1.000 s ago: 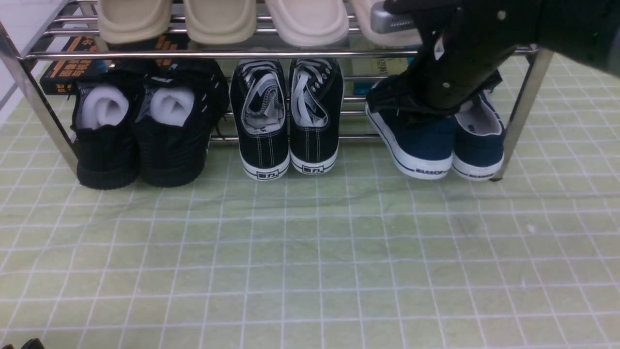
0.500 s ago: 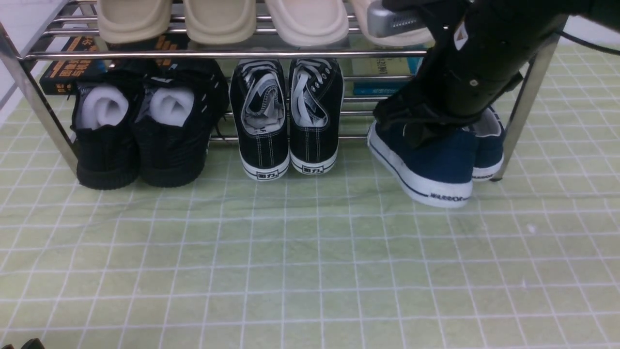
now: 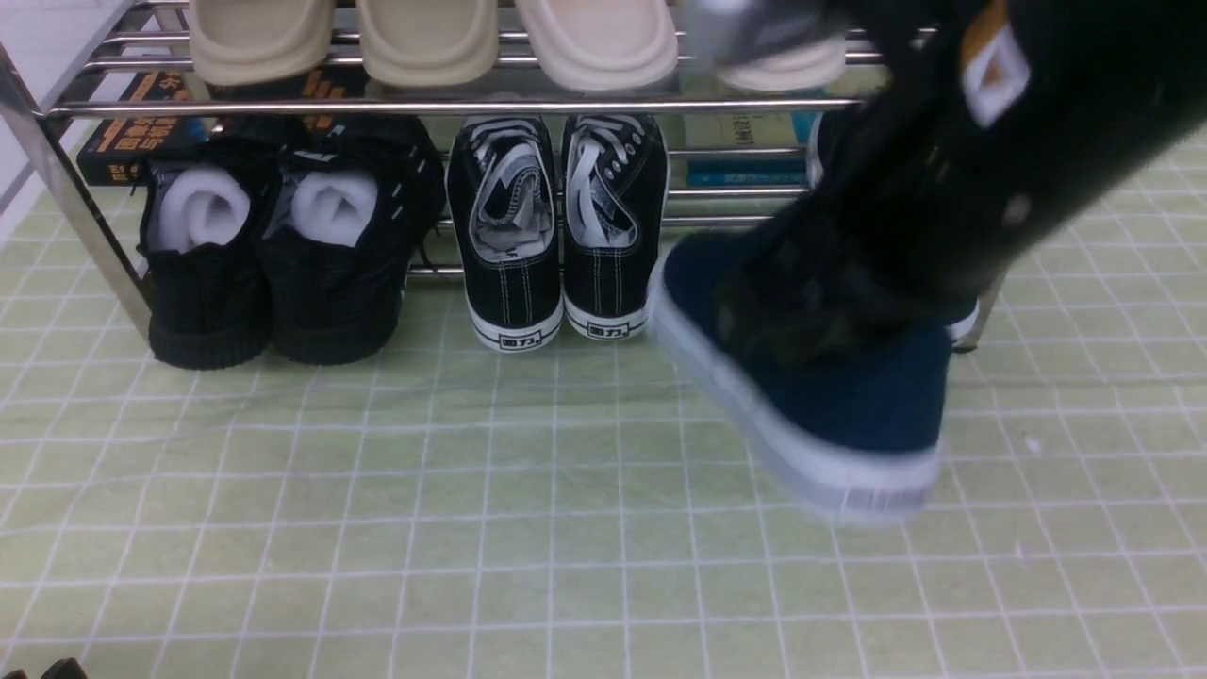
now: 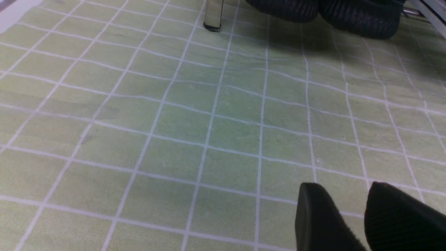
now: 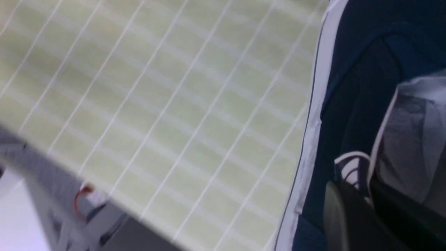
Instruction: Take the shoes off the shelf with your hand from the green coffee tablecloth.
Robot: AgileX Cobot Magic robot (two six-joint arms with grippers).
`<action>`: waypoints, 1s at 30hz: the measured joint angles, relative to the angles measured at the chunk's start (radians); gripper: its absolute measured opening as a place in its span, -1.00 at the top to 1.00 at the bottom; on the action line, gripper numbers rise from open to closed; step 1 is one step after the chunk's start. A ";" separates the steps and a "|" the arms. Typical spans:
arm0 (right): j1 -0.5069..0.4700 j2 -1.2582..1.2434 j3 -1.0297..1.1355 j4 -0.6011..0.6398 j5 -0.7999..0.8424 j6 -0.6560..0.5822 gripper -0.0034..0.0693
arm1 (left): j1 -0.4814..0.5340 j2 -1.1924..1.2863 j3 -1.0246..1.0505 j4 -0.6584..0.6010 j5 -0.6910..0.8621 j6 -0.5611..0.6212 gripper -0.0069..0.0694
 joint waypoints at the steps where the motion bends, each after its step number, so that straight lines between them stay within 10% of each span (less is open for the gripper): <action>1: 0.017 -0.001 0.011 -0.002 -0.003 0.011 0.75 | 0.000 0.000 0.000 0.000 0.000 0.000 0.19; 8: 0.223 0.028 0.191 -0.106 -0.229 0.284 0.75 | 0.000 0.000 0.000 0.000 0.000 0.000 0.19; 16: 0.237 0.144 0.200 -0.384 -0.353 0.511 0.75 | 0.000 0.000 0.000 0.000 0.000 0.000 0.19; 30: 0.241 0.291 0.201 -0.472 -0.397 0.606 0.75 | 0.000 0.000 0.000 0.000 0.000 0.000 0.19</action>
